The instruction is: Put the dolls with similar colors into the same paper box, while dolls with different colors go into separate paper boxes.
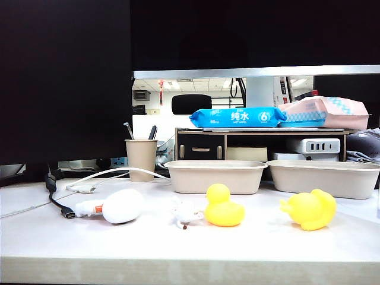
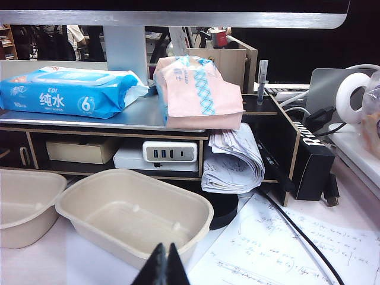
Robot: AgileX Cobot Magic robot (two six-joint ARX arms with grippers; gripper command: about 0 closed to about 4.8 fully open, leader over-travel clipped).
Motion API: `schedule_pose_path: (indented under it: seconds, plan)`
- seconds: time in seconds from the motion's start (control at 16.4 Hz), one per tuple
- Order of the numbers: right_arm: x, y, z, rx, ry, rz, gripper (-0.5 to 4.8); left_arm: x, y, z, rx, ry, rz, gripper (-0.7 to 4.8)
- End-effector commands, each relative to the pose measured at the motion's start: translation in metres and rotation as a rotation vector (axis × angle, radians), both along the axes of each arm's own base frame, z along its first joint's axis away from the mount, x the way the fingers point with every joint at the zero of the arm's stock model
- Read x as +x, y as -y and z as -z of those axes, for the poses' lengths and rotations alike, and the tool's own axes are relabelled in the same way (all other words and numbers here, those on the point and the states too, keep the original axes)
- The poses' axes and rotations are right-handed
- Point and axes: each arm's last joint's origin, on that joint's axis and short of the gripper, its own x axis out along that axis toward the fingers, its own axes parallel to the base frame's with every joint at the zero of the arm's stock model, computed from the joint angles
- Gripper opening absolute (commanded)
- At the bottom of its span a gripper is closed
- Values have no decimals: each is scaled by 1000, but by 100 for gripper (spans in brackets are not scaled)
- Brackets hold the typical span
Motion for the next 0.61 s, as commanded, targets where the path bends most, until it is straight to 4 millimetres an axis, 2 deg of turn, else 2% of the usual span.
schedule_pose_path:
  seconds: [0.06,0.49,0.61]
  plan:
    - [0,0,-1,2,19,3,0,0,0,1,1,-11,4,-5]
    - [0,0,-2,4,21,-2,0,0,2,2,3,-24,17,-5]
    - [0,-1,-3,150,33,-62,1,3,15,10,21,-123,141,-5]
